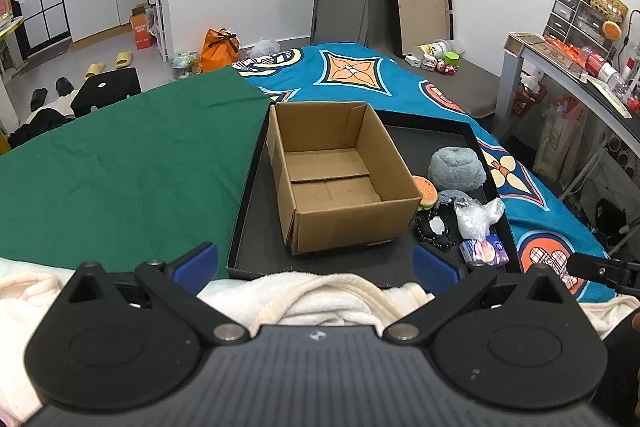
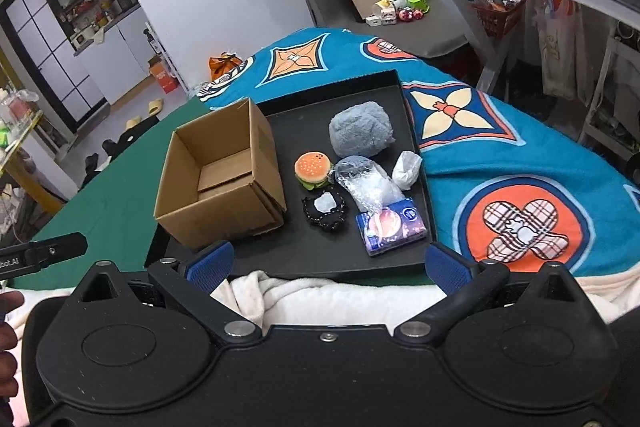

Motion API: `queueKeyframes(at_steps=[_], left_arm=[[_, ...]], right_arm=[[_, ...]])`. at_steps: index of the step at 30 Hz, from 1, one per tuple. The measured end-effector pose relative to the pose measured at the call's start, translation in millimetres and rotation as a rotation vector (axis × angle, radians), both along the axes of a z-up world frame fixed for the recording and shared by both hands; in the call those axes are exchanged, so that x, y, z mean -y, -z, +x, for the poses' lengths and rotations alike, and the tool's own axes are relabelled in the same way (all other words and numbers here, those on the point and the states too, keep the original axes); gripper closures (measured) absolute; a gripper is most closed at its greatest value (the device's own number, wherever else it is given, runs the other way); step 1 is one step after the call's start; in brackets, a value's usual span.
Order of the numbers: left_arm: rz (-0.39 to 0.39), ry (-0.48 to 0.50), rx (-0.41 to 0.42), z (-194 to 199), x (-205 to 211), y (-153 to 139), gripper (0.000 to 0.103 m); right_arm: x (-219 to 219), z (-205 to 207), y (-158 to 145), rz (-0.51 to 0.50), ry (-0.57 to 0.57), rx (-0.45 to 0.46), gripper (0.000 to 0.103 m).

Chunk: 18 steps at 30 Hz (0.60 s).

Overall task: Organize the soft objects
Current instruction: 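Reach the right gripper to the blue tissue pack and grasp it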

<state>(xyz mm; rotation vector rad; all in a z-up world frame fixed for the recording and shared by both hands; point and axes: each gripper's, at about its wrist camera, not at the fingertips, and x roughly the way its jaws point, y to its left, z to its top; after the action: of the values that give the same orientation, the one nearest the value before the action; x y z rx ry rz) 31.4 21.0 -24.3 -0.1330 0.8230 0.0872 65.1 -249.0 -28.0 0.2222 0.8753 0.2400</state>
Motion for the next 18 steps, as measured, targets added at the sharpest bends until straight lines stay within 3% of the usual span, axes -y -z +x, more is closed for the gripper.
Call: queueKeyframes(at_steps=[10, 13, 18], left_arm=[[-0.014, -0.031, -0.007, 25, -10, 13, 0.002], [-0.017, -0.042, -0.011, 33, -14, 18, 0.002], [-0.029, -0.048, -0.016, 49, -20, 26, 0.011]], right_arm=[[3, 32, 19, -0.011, -0.007, -0.013, 0.001], [2, 41, 24, -0.025, -0.030, -0.013, 0.005], [0, 58, 35, -0.024, -0.066, -0.042, 0.011]])
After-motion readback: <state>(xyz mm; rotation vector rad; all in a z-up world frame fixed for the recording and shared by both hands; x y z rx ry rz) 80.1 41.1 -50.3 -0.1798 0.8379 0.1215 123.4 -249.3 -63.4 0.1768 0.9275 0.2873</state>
